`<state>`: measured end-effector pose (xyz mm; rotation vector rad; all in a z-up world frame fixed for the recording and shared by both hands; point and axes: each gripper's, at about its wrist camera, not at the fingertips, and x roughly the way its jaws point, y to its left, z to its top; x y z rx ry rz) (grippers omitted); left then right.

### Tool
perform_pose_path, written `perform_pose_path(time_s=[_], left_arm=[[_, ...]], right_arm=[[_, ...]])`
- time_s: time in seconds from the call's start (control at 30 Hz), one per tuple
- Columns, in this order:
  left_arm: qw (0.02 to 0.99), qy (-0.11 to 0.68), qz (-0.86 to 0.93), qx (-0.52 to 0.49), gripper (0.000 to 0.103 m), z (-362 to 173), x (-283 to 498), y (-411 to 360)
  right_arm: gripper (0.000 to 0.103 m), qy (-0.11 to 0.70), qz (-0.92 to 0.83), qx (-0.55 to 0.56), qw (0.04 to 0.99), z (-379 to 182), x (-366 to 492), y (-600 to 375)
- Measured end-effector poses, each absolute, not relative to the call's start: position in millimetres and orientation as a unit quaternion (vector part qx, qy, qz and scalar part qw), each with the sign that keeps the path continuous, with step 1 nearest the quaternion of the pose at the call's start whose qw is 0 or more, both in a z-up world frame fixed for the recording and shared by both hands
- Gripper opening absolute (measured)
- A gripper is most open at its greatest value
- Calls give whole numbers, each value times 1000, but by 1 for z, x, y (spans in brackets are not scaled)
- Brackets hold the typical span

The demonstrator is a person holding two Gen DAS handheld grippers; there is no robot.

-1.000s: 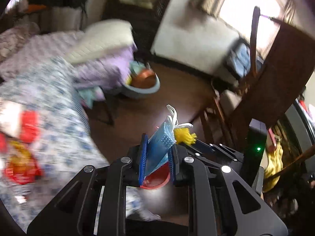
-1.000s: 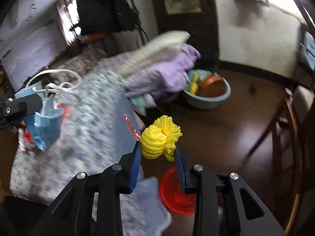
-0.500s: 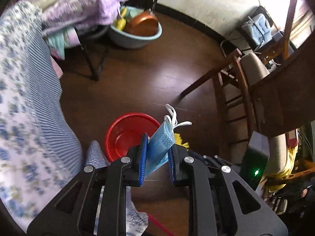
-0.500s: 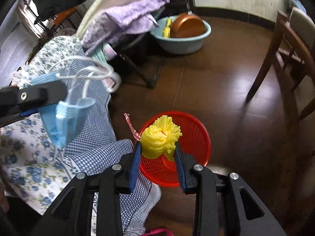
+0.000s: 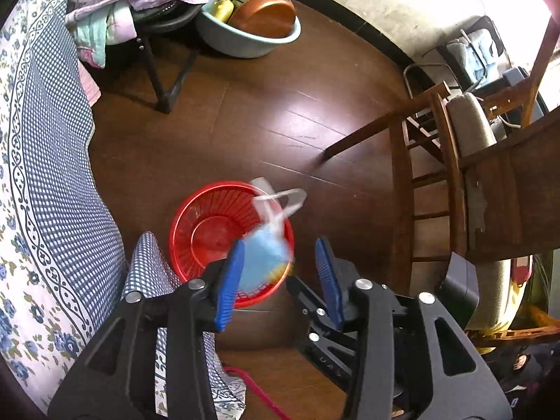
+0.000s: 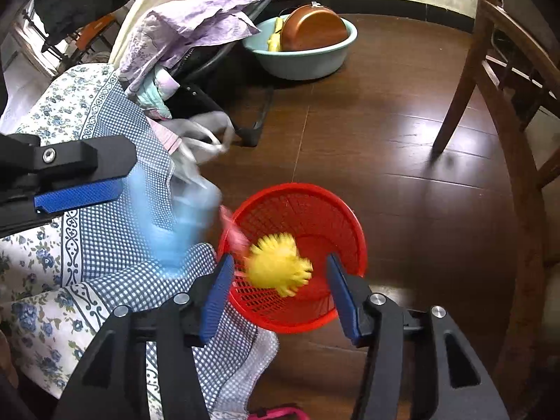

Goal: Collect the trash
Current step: 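Carry both items to the red wastebasket and open both grippers, then return to the bed and grasp the silver snack bag with left gripper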

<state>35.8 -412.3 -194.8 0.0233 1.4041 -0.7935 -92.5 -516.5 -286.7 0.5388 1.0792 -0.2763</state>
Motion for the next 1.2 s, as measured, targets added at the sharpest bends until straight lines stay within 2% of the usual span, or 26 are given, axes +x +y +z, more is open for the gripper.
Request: perform_pose_path(time_s=[0.2, 0.27, 0.3, 0.43, 0.53, 0.93, 1.2], left_arm=[[701, 616, -360, 9, 45, -179, 33, -406], [707, 607, -364, 12, 45, -169, 30, -402], [711, 600, -365, 13, 46, -162, 28, -399], [744, 559, -365, 26, 62, -127, 20, -384], [767, 531, -359, 28, 68, -100, 16, -365], [842, 442, -308, 23, 84, -14, 8, -248], [866, 416, -276, 14, 85, 6, 18, -177]], right_arm=[[55, 498, -146, 244, 819, -266, -102, -523], [61, 491, -149, 237, 825, -252, -107, -523], [62, 485, -152, 232, 829, -243, -109, -522], [73, 459, -158, 217, 847, -205, -114, -513], [79, 442, -155, 203, 860, -178, -118, -501], [91, 388, -112, 145, 903, -84, -98, -410], [95, 374, -85, 100, 918, -55, -49, -341]])
